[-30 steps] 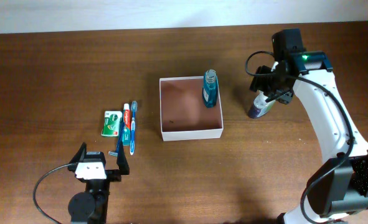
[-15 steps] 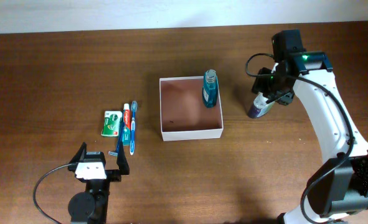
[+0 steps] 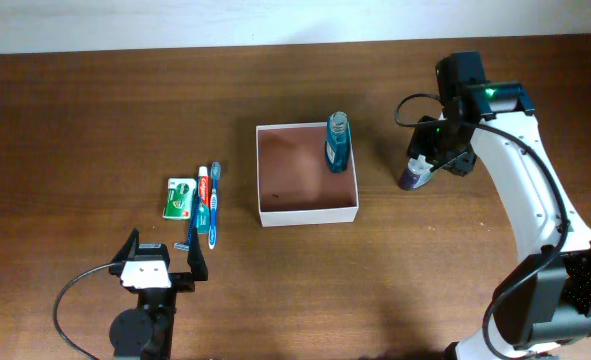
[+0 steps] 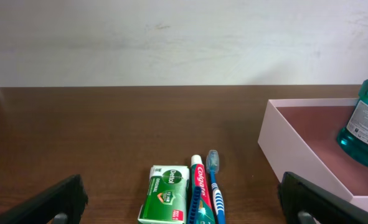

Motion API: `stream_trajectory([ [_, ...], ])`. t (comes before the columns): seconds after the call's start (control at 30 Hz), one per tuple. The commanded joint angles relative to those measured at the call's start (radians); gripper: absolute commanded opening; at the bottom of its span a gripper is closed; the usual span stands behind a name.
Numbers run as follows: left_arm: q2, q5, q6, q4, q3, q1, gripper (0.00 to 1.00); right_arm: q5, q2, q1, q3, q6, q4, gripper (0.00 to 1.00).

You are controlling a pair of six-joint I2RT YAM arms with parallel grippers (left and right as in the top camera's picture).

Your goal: Pack container

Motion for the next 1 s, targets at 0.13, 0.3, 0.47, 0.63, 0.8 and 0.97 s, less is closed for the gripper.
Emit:
stream_trajectory([
  [0.13, -0.008, -0.011, 0.008, 0.003, -0.006, -0.004, 0.99, 0.045, 0.008, 0.003, 0.007, -0.009, -0.033, 0.6],
  [0.3, -0.008, -0.011, 0.008, 0.003, -0.006, -0.004, 0.99, 0.092, 0.008, 0.003, 0.007, -0.01, -0.064, 0.6],
  [0.47, -0.008, -0.011, 0.008, 0.003, -0.006, -0.004, 0.99, -0.013, 0.008, 0.003, 0.007, -0.062, -0.047, 0.6],
  [0.63, -0.008, -0.011, 0.008, 0.003, -0.006, -0.004, 0.99, -0.164, 0.007, 0.003, 0.007, -0.08, 0.01, 0.6],
  [0.8, -0.008, -0.011, 0.008, 0.003, -0.006, -0.004, 0.99, -0.062, 0.007, 0.002, 0.007, 0.053, 0.064, 0.6],
  [0.97, -0.008, -0.011, 0.008, 0.003, -0.006, -0.004, 0.99, 0.034, 0.007, 0.002, 0.007, 0.15, 0.118, 0.64],
])
